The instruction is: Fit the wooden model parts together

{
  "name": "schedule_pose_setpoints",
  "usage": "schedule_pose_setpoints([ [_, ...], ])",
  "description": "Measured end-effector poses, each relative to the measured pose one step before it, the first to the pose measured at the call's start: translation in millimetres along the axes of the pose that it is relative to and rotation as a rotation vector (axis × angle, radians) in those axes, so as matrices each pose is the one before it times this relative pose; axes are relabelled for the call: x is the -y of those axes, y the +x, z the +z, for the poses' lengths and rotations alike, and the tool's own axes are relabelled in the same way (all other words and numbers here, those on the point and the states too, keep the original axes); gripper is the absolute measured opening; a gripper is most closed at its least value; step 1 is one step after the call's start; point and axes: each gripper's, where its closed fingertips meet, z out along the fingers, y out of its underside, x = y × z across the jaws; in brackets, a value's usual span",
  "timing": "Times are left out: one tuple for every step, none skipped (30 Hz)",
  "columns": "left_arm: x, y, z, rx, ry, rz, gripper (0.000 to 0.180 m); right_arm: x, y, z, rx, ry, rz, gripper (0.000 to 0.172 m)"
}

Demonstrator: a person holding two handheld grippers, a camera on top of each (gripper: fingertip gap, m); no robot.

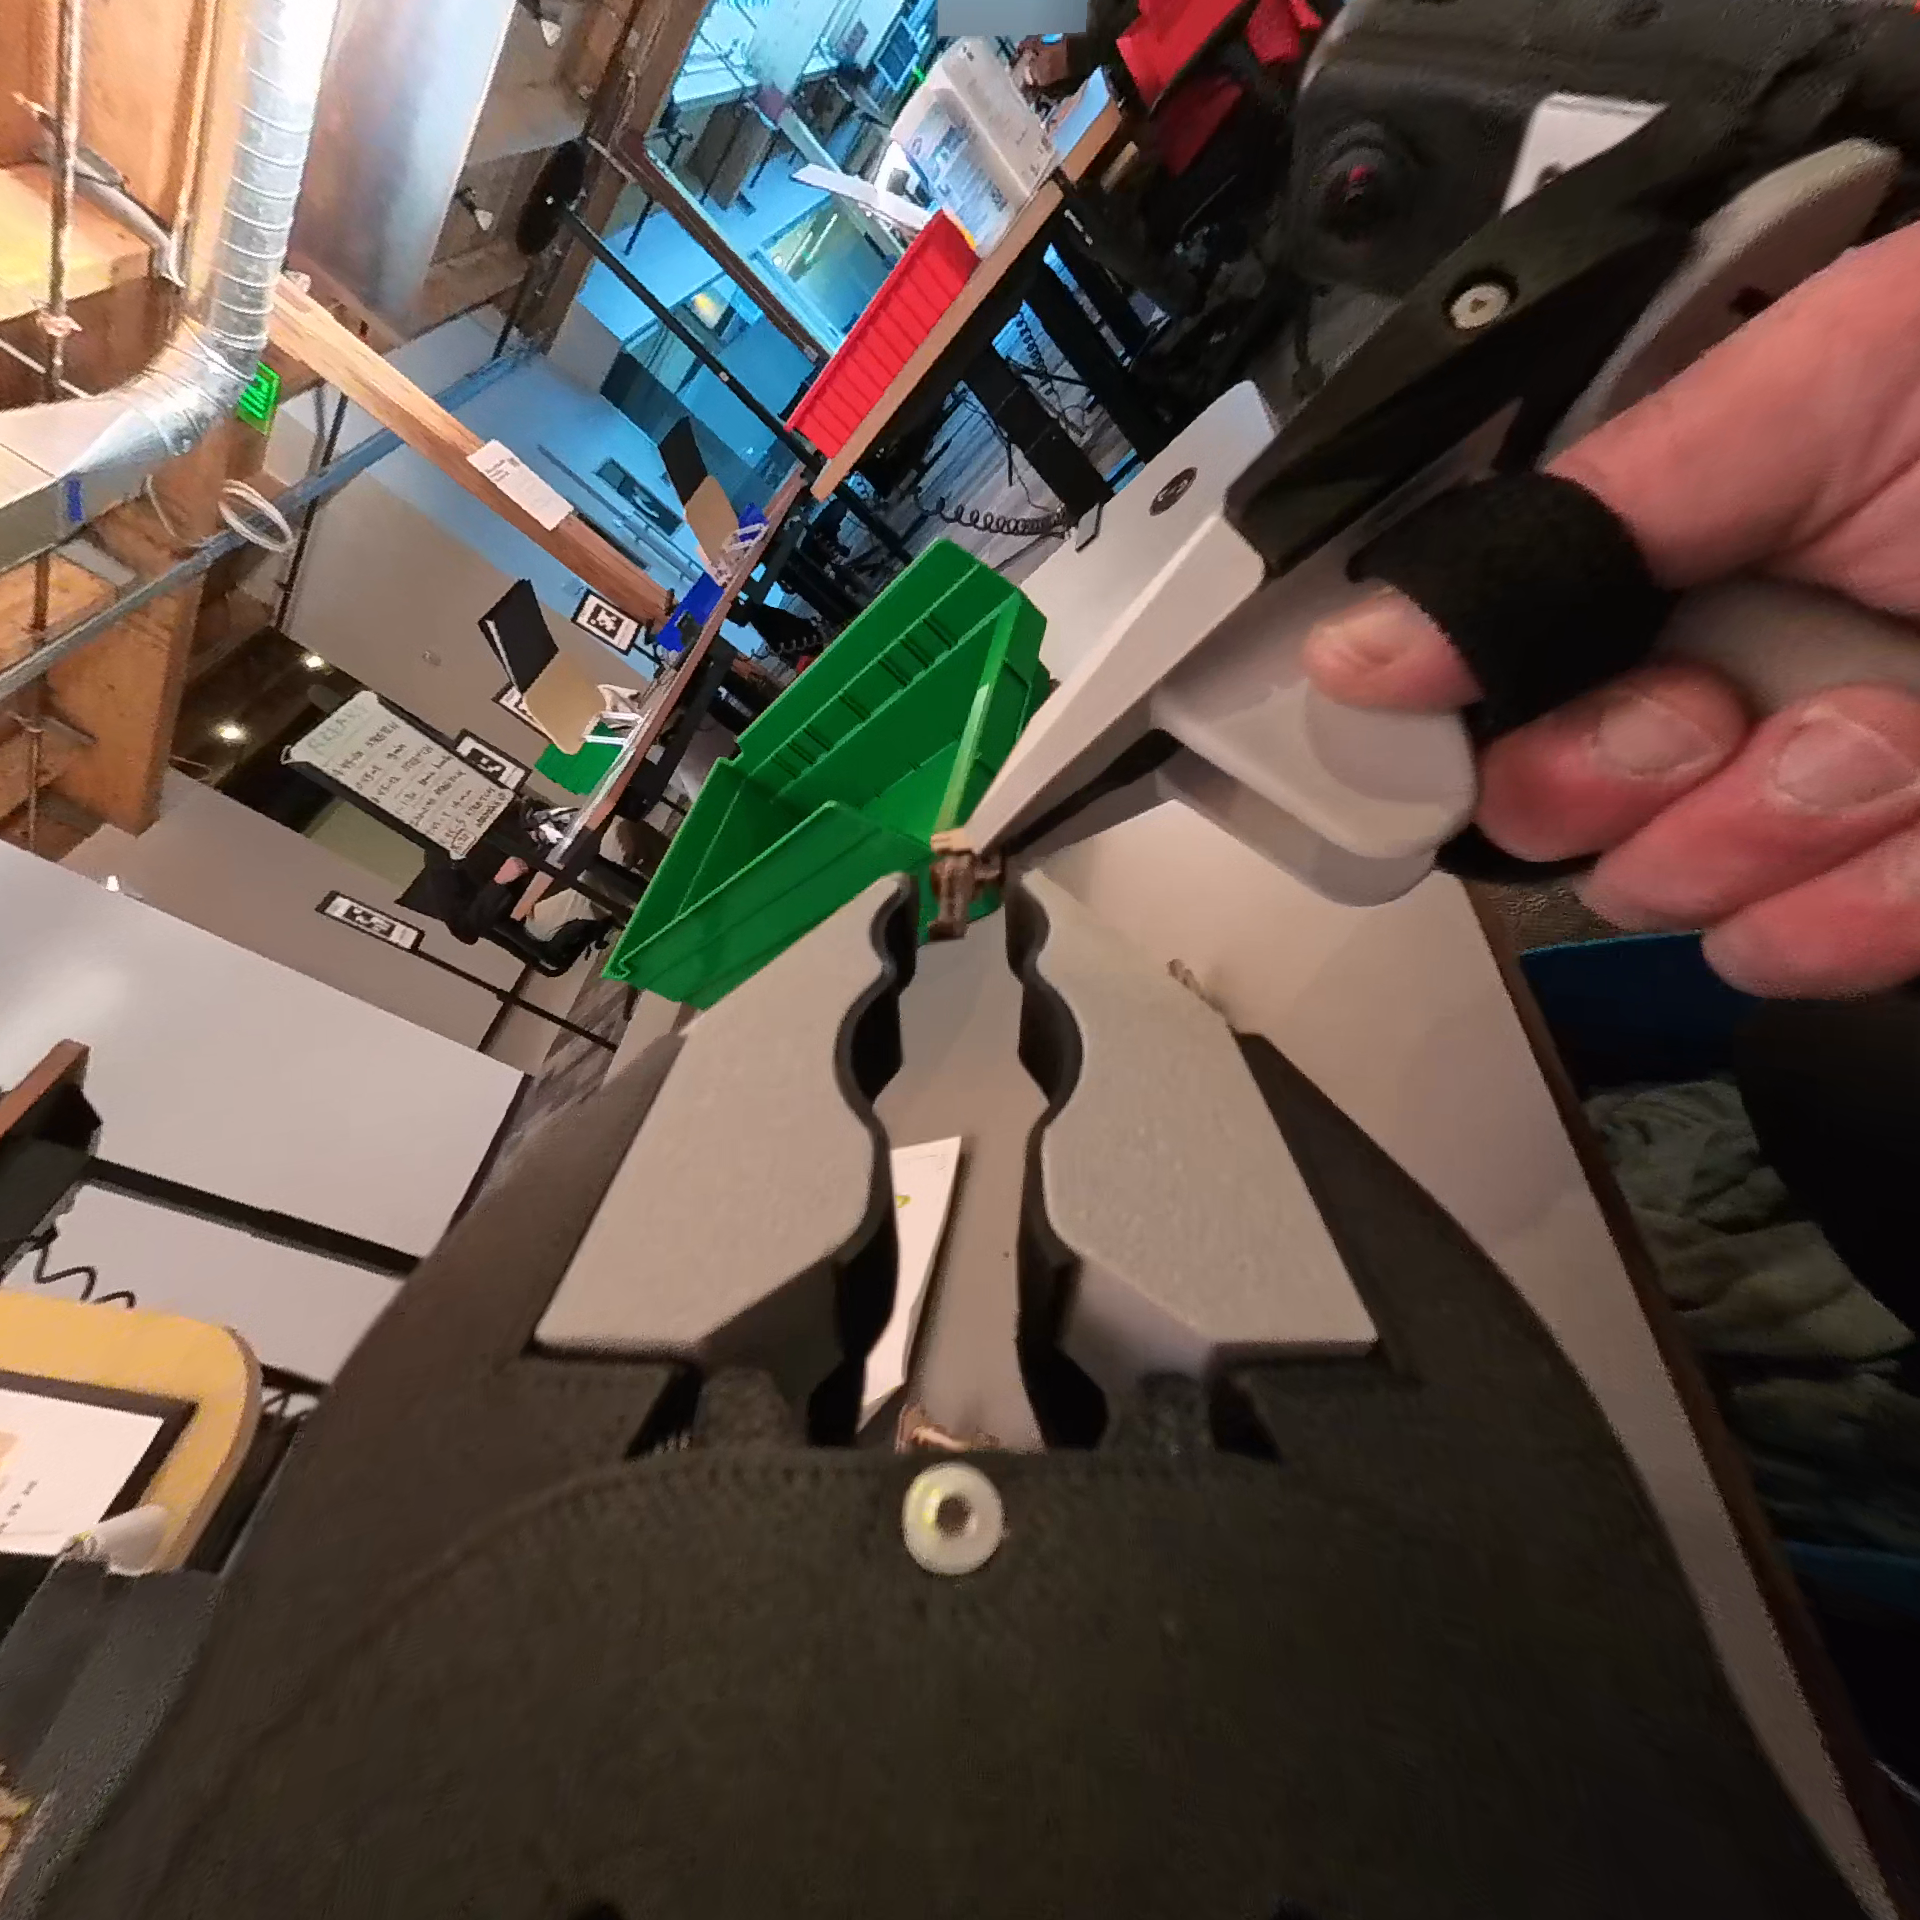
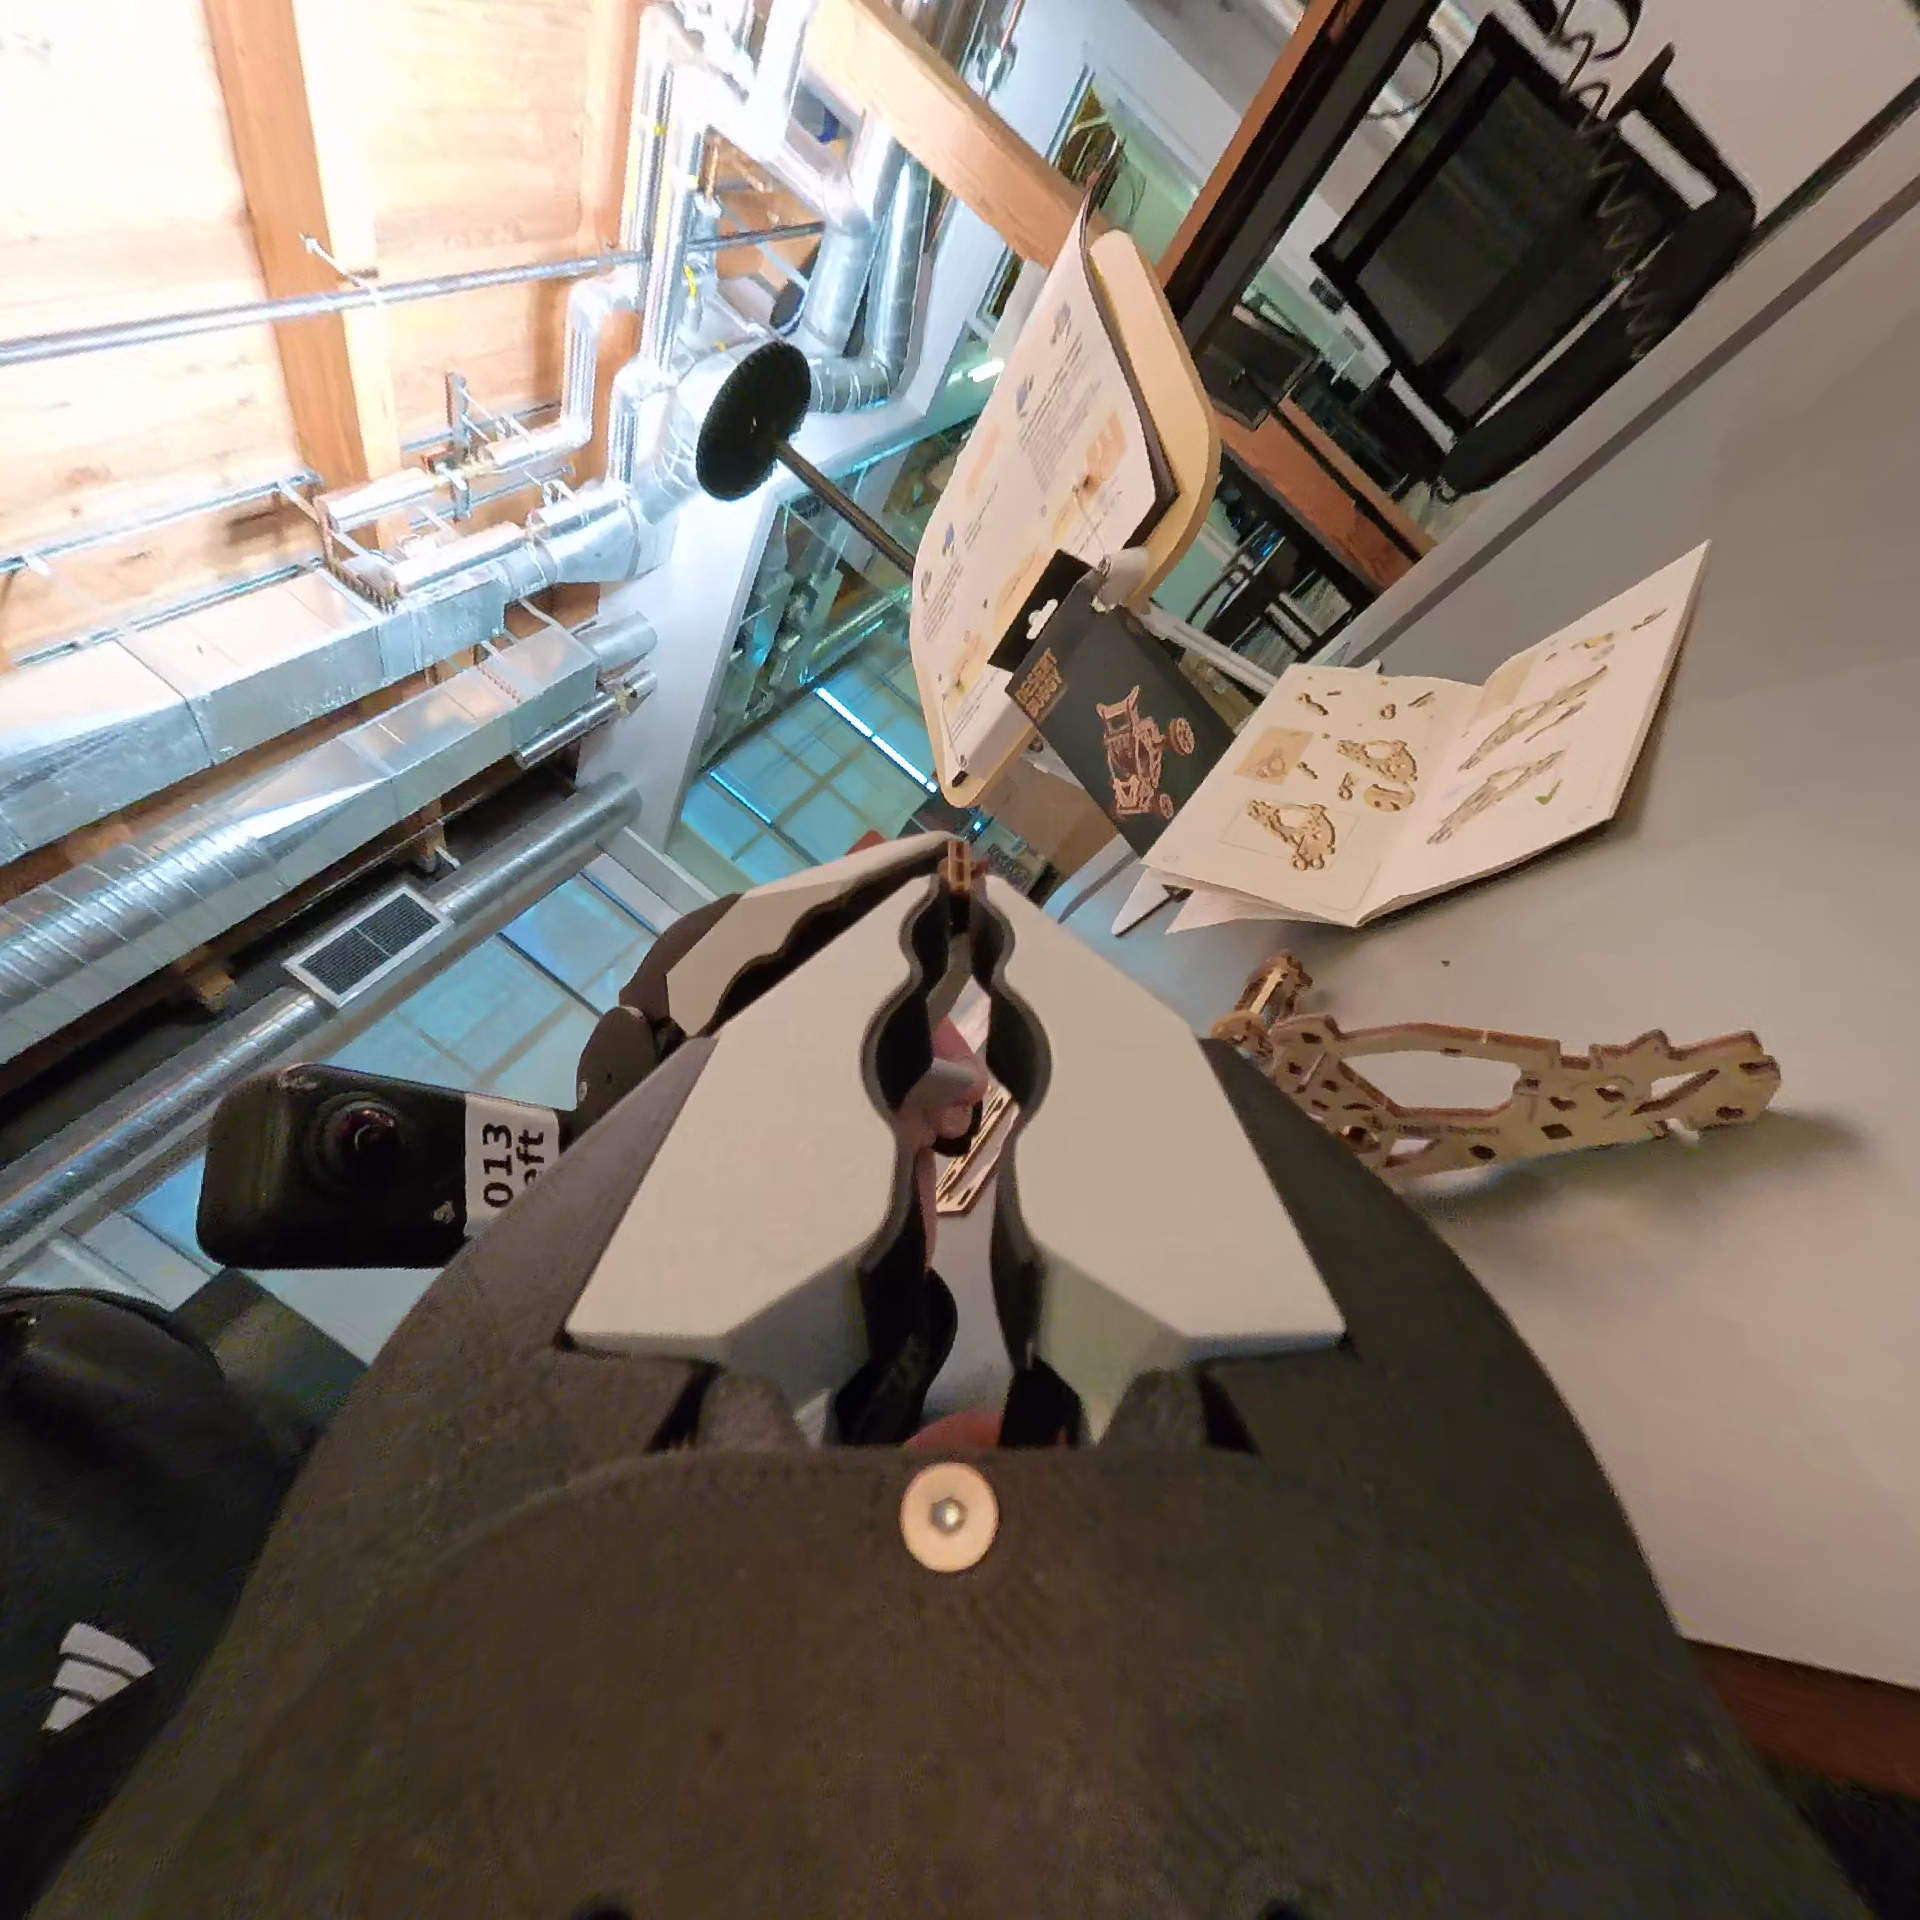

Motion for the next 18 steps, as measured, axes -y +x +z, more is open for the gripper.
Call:
schedule_pose_setpoints([
  [-0.69,-1.71,0.14,0.009,-0.0003,-0.0086,0.018,0.43,0.65,-0.25,-0.0018,0.0092,-0.0029,0.001],
  [-0.39,-1.09,-0.04,0.002,0.0027,-0.0167,0.02,0.08,0.01,0.06,0.0034,0.0053,0.003,0.001],
  [-0.07,-0.19,-0.11,-0.0009,0.0006,-0.0034,0.02,0.17,0.13,0.0,0.0016,0.0062,0.0038,0.001],
  [-0.21,0.48,-0.05,-0.0002,-0.0038,0.0097,0.019,-0.25,-0.03,0.05,-0.0013,0.0016,-0.0024,0.001],
  [0.64,0.66,-0.37,0.0027,-0.0005,0.0101,0.017,0.28,-0.51,-0.01,-0.0001,0.002,-0.0048,0.001],
  [1.23,1.4,-0.09,0.0008,0.0008,0.0142,0.012,0.74,-1.15,0.15,0.0004,0.0059,-0.0038,0.001],
  [0.4,-0.14,0.03,0.0105,-0.006,0.0141,0.011,0.45,-0.42,0.19,-0.0015,0.0052,-0.0008,0.001],
  [-0.61,0.05,0.11,0.0043,-0.0077,0.0108,0.011,-0.11,0.34,0.13,-0.0002,0.0012,0.006,0.001],
  [-0.59,0.55,0.3,-0.0058,-0.0017,-0.0016,0.011,-0.32,0.71,-0.13,0.0008,-0.0002,0.0069,0.001],
  [-0.22,0.55,0.08,-0.0081,0.002,-0.0094,0.011,-0.31,0.4,-0.37,-0.0003,0.0015,0.0015,0.001],
  [0.39,-0.06,-0.31,0.0049,0.0008,0.0072,0.01,-0.08,-0.34,-0.09,-0.0004,0.0031,0.0002,0.001],
  [-0.07,-0.21,-0.31,0.0069,-0.0079,0.0133,0.01,0.06,-0.09,0.07,-0.0019,0.002,0.0003,0.001],
  [0.12,0.22,-0.02,-0.0047,-0.0049,-0.0016,0.01,0.12,-0.12,-0.12,-0.0014,0.0011,-0.0026,0.001],
  [0.3,-0.03,-0.19,-0.0034,0.0022,-0.0017,0.01,0.03,-0.32,-0.21,0.0023,0.0005,0.0019,0.001],
  [-0.32,0.01,-0.03,0.0018,-0.0019,0.0088,0.01,-0.13,0.04,0.0,0.0017,-0.0007,0.0051,0.001],
  [-0.27,0.55,0.17,-0.0005,-0.0049,0.0085,0.009,-0.2,0.34,-0.23,-0.0007,-0.0019,0.0004,0.001],
  [0.16,0.7,-0.22,-0.008,-0.0001,0.0048,0.009,-0.22,0.24,-0.49,0.0009,-0.0041,-0.0009,0.002],
  [0.2,0.48,-0.4,-0.0064,0.006,0.006,0.009,-0.37,-0.28,-0.43,0.0025,-0.0047,-0.0005,0.002],
])
